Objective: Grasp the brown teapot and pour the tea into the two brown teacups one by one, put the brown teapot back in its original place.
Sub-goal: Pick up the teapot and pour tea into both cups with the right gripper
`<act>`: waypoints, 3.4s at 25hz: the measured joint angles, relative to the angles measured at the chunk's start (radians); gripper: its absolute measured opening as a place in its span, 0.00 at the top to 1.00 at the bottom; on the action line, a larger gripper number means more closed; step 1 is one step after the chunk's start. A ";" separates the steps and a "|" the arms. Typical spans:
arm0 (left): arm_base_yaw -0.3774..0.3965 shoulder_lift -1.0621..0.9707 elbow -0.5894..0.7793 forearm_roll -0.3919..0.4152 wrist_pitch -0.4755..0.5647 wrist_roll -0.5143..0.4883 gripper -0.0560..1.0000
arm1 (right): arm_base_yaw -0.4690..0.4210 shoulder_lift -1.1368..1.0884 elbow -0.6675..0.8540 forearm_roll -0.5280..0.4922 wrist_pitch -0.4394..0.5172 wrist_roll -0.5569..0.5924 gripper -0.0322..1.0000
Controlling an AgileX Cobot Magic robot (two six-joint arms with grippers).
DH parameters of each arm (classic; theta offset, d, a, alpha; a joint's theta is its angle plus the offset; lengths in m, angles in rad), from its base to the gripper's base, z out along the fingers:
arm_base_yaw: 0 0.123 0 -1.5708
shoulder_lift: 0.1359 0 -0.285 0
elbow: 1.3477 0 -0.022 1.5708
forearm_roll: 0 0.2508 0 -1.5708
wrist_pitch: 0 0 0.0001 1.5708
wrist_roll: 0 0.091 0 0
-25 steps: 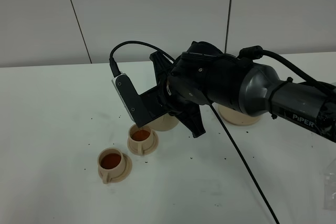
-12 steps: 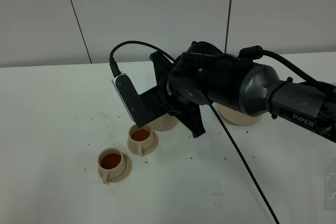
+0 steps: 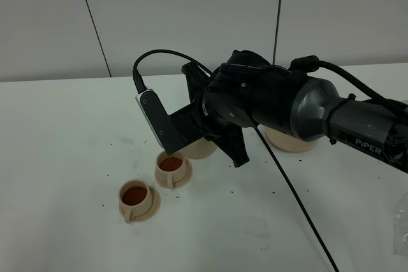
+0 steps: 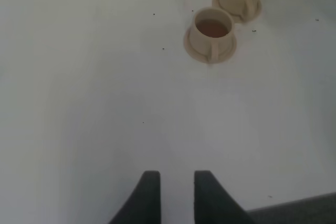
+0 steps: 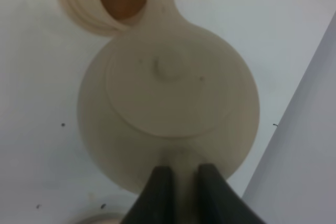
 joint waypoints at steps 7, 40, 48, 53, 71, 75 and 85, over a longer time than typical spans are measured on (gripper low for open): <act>0.000 0.000 0.000 0.000 0.000 0.000 0.73 | 0.000 0.000 0.000 0.000 -0.003 0.003 0.87; 0.000 0.000 0.000 0.000 0.000 0.000 0.73 | 0.011 0.000 0.000 -0.034 0.000 0.003 0.87; 0.000 0.000 0.000 0.000 0.000 0.000 0.73 | 0.011 0.000 0.000 -0.034 0.001 0.003 0.87; 0.000 0.000 0.000 0.000 0.000 0.000 0.73 | 0.011 0.000 0.000 -0.034 0.001 0.003 0.87; 0.000 0.000 0.000 0.000 0.000 0.000 0.73 | 0.011 0.000 0.000 -0.034 0.001 0.003 0.87; 0.000 0.000 0.000 0.000 0.000 0.000 0.73 | 0.011 0.000 0.000 -0.034 0.001 0.003 0.87; 0.000 0.000 0.000 0.000 0.000 0.000 0.73 | 0.011 0.000 0.000 -0.028 0.001 0.010 0.87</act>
